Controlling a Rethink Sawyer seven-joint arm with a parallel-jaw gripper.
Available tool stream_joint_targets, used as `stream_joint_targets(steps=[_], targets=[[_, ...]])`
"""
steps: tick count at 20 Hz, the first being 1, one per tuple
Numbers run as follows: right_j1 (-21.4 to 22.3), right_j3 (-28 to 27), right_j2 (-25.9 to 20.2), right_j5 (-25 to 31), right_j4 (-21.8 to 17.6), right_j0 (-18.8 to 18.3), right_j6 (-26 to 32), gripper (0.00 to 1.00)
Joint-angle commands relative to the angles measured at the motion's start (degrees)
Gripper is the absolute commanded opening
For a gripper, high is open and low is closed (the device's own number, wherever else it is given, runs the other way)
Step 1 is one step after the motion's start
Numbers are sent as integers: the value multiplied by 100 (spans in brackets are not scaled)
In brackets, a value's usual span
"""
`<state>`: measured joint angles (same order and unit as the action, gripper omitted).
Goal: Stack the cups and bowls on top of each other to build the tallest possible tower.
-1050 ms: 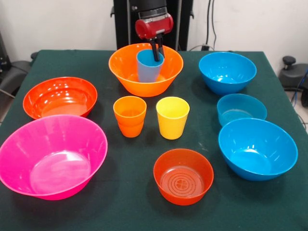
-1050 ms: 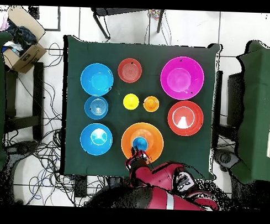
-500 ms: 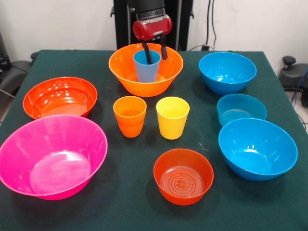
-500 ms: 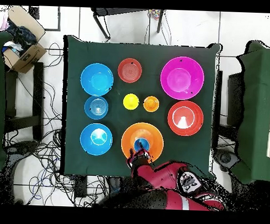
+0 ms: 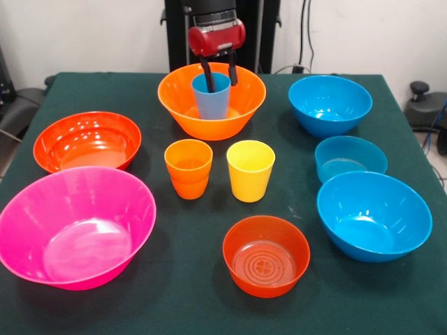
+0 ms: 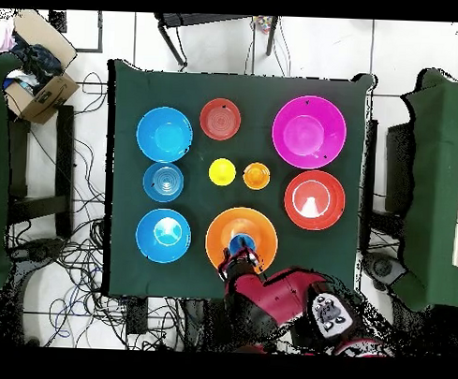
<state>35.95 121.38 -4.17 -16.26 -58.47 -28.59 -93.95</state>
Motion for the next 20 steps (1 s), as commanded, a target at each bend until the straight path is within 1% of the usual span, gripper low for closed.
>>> stream_joint_targets(steps=[1,8,14,17,20], targets=[[645,376,-1447,1413,441,-495,-572,100],[953,640,-1944,1769,793,-801,-381,100],[1076,776,-2209,1946,945,-1027,-284,100],[1148,855,-2389,2106,1047,-1202,-194,100],[1423,944,-2501,2208,1174,-1337,-141,100]])
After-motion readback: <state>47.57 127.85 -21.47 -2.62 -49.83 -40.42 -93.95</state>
